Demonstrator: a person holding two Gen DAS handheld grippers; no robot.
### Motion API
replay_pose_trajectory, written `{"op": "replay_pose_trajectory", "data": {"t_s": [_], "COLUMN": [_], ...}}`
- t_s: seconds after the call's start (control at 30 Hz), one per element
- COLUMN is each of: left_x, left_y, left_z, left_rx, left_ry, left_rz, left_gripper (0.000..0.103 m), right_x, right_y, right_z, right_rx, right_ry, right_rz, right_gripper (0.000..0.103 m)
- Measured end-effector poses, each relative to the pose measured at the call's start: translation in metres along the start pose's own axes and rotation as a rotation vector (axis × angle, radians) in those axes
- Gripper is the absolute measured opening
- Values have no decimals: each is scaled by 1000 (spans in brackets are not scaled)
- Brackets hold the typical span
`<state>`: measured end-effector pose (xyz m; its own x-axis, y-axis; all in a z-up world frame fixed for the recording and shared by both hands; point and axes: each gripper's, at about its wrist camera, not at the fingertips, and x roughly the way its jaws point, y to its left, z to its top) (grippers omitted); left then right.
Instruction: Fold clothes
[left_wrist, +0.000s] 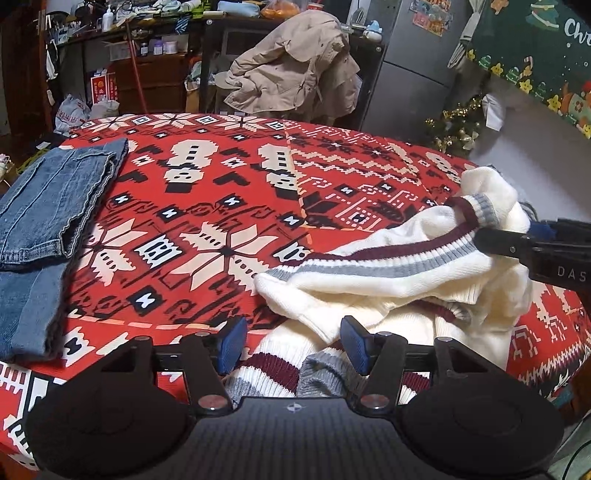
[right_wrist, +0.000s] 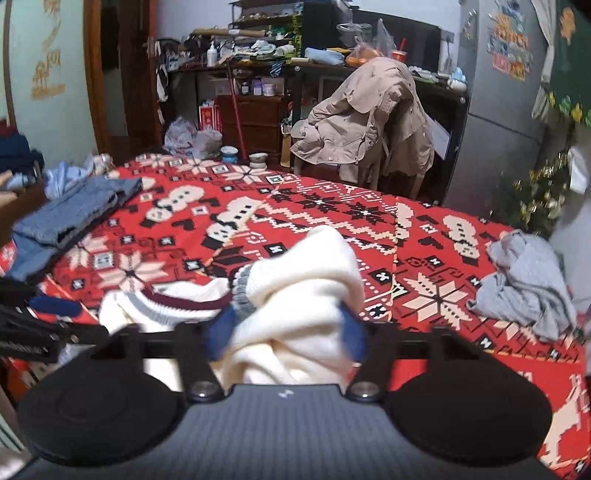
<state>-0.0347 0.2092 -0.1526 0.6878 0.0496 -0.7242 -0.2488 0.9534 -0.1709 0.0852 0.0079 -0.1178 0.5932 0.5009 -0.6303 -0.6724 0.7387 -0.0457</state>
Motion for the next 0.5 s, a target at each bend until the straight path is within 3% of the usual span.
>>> {"op": "replay_pose_trajectory", "data": {"t_s": [0.13, 0.27, 0.37, 0.43, 0.5], "left_x": [0, 2, 7, 13, 19], "left_y": [-2, -12, -23, -29, -35], "left_z": [3, 8, 13, 16, 20], "left_rx": [0, 16, 32, 32, 33], "left_ry": [-5, -7, -11, -5, -1], "left_rz": [-14, -75, -126, -141, -152], "left_gripper": [57, 59, 58, 48, 14], "right_x": [-10, -19, -27, -31, -35], "right_y": [-17, -52, -63, -64, -65], "right_z": [-11, -31, -44, -49, -52], "right_rx": [113, 293, 325, 324, 331], "right_ry": [-24, -20, -24, -24, -27], "right_rz": [-5, 5, 21, 27, 31], "right_gripper": [41, 40, 40, 40, 40]}}
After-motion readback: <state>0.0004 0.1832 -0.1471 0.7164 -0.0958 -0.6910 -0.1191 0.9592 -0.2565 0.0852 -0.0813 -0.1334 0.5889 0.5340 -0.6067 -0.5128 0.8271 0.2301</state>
